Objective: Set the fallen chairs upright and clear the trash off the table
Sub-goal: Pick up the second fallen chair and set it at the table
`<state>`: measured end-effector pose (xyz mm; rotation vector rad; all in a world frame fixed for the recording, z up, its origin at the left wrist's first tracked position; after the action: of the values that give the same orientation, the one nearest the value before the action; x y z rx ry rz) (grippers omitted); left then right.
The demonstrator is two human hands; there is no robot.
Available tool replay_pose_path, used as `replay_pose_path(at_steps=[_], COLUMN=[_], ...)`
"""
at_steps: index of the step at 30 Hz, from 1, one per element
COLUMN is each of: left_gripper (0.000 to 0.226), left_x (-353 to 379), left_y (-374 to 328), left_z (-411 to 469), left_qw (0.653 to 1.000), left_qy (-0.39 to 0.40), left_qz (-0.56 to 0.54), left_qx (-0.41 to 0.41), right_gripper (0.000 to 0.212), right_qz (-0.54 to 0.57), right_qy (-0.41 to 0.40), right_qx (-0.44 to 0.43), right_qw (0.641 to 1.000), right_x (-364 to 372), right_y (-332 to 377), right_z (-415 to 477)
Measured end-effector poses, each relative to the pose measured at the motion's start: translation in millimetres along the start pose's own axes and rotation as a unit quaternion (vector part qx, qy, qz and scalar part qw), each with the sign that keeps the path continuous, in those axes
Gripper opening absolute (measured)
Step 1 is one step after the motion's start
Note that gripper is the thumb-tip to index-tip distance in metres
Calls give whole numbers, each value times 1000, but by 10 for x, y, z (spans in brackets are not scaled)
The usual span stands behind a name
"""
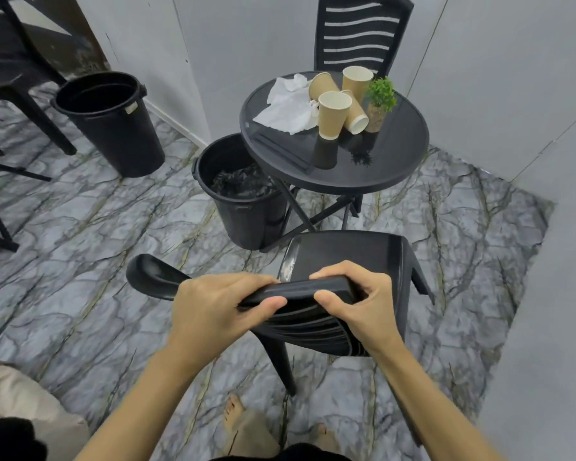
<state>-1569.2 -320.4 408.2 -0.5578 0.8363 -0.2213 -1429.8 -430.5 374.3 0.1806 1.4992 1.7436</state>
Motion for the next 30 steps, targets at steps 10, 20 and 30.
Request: replay_pose_path(at_steps=[10,20,30], left_gripper=[55,45,67], left_x=[5,455,46], left_y=[-73,-530,278], left_z=[-60,-186,-328], left_qw=[991,962,965], left_qy=[129,271,255], left_qz=[45,26,-47], left_qx=[17,36,-34], right_gripper=[22,35,44], right_qz=[46,23,26], right_qy=[-9,-24,-78], right_qx=[10,99,159], right_qw=[999,995,984], right_x=[146,-379,-735], right_y=[-73,-325,-621], right_z=[-229,-770,-1136])
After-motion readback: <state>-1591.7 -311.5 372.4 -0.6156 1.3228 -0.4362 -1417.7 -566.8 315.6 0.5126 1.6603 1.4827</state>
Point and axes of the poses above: each hand's wrist, its own z-axis towards the middle knuckle, its own x-axis out of the palm, y = z × x, the point moved 6 cm from there along z, towards the middle knuckle, and after that the axes turned 15 degrees about -z, right-handed, at the moved point
